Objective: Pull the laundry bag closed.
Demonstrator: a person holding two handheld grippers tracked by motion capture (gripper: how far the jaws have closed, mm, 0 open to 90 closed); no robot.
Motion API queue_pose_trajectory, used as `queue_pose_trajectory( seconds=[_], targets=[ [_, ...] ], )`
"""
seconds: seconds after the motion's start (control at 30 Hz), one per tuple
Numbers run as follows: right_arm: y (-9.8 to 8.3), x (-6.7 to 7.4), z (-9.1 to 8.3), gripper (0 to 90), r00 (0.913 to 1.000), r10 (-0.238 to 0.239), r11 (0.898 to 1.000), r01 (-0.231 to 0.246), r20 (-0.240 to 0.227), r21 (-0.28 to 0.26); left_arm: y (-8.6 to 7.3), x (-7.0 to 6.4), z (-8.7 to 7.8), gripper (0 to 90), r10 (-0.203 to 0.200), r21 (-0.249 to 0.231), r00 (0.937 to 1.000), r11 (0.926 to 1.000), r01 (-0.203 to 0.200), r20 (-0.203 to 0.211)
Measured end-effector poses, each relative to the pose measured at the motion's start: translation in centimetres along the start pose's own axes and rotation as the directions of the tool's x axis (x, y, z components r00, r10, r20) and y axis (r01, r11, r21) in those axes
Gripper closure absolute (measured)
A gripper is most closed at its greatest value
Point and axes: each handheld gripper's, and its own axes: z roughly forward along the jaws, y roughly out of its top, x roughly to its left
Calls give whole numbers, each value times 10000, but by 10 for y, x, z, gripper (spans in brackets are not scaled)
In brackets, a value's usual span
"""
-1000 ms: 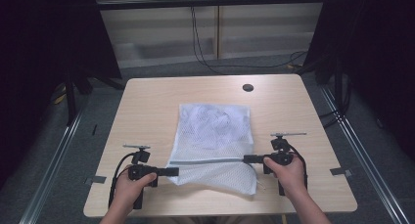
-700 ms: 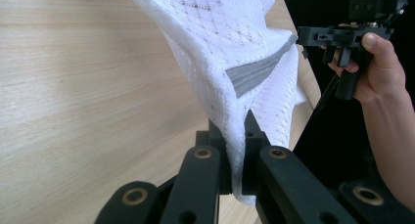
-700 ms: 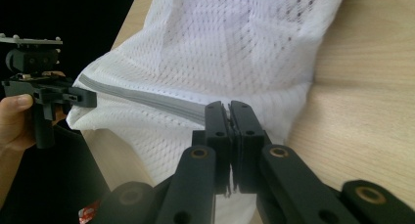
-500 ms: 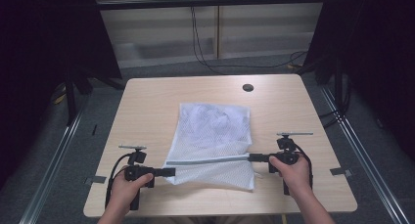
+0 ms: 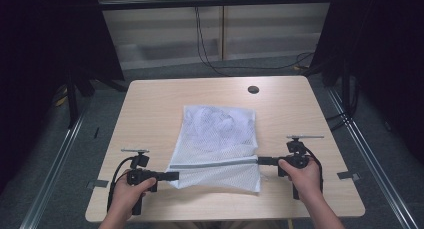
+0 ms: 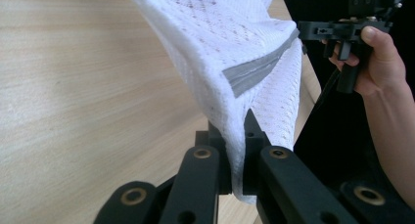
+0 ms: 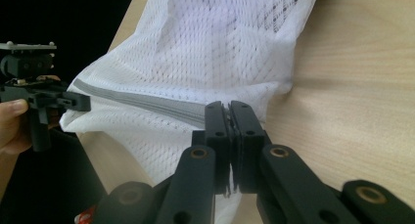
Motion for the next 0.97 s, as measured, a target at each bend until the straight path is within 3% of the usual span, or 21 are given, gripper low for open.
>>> queue_pose_trajectory(
  seconds=[0.03,0.1,0.17,0.2,0.27,0.33,0.47,0.63,0.83,0.97],
  targets=[
    [0,0,0,871,10000,-75,10000,76,56,-51,0,-1,1,809,-22,149,10000,9999,21,88],
    [0,1,0,864,9992,-299,9995,302,280,-118,0,-3,1,744,352,89,9994,9993,-352,0],
    [0,0,-1,817,9986,-405,9988,414,352,-266,0,-4,1,618,395,-82,9992,9992,-395,-48],
    [0,1,-1,781,9986,-391,9986,403,363,-337,0,-4,1,561,618,-71,9978,9981,-620,-224],
    [0,1,-1,741,9979,-493,9974,514,422,-512,1,-4,-1,440,1238,-131,9898,9921,-1250,-699],
    [0,1,-1,658,9970,-550,9960,586,551,-676,3,-4,-3,368,1302,-344,9883,9905,-1333,-789],
    [1,0,-1,495,9917,-1060,9868,1140,731,-1147,5,-2,-8,223,1788,-583,9739,9804,-1883,-1397],
    [2,0,1,356,9815,-1608,9764,1736,1038,-1285,6,0,-11,186,2104,-681,9586,9715,-2269,-1919],
    [4,-1,1,295,9708,-1979,9676,2156,1352,-1314,7,1,-13,173,2232,-859,9442,9644,-2500,-2420],
    [5,-2,2,251,9628,-2212,9633,2406,1554,-1192,7,5,-14,163,2389,-830,9212,9576,-2760,-3073]
  ],
)
